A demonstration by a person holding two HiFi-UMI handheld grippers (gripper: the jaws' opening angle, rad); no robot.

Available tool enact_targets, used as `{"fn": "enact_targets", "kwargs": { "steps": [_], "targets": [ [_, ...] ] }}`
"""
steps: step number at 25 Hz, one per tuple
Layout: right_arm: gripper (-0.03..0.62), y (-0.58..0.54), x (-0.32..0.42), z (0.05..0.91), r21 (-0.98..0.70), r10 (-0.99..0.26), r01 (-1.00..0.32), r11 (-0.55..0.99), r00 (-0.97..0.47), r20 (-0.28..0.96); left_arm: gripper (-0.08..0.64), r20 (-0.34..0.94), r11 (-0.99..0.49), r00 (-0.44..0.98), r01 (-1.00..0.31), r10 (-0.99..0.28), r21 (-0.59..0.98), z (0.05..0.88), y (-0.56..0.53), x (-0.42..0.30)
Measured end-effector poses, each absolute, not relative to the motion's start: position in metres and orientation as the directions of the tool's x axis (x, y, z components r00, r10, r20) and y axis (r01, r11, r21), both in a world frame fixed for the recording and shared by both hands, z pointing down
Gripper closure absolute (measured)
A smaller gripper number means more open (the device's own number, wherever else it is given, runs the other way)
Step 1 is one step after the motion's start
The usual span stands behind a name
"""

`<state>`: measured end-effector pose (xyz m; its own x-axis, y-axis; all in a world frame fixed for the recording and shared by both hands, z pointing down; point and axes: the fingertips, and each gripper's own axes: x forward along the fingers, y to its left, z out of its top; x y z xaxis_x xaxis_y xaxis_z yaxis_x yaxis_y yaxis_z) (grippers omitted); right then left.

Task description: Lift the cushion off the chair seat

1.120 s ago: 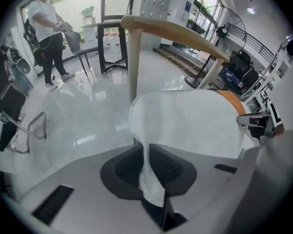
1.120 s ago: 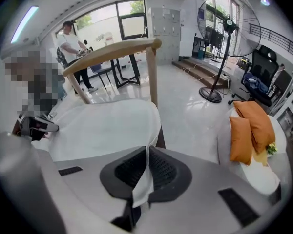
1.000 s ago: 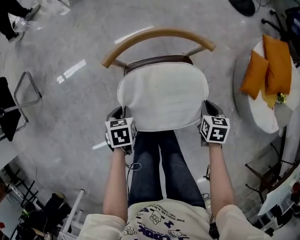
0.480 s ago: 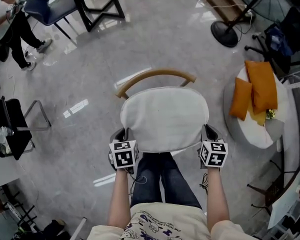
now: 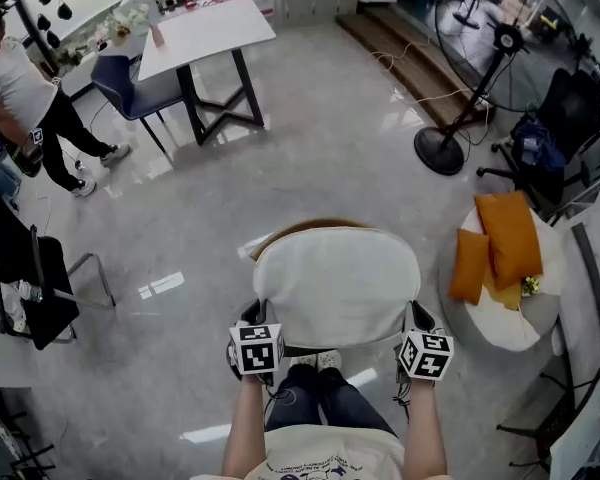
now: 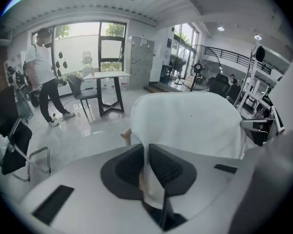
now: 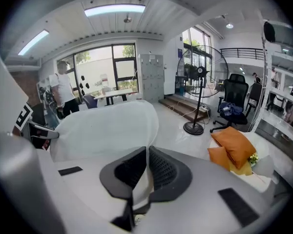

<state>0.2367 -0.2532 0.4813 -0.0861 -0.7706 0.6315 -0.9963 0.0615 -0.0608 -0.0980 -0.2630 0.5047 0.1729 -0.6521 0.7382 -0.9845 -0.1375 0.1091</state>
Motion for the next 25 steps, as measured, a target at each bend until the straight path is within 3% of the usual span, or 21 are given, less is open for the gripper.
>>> {"fn": "enact_targets", "kwargs": {
  "steps": [12,25],
  "targets": [
    [0.560,-0.225,0.263,0.375,-0.089,-0.878,-0.996,0.029,-0.068,0.475,0.509,0.594,-0.165,0.179,-0.983,-0.784,0.078,0.382,-0.245,-0.075],
    [0.559,-0.199,0.261,0.305,-0.112,-0.947,-0.994,0.020,-0.055,0.317,0.509,0.455,-0.173,0.175,-0.984,-0.873,0.046,0.304,-0.228,-0.079]
  ]
}}
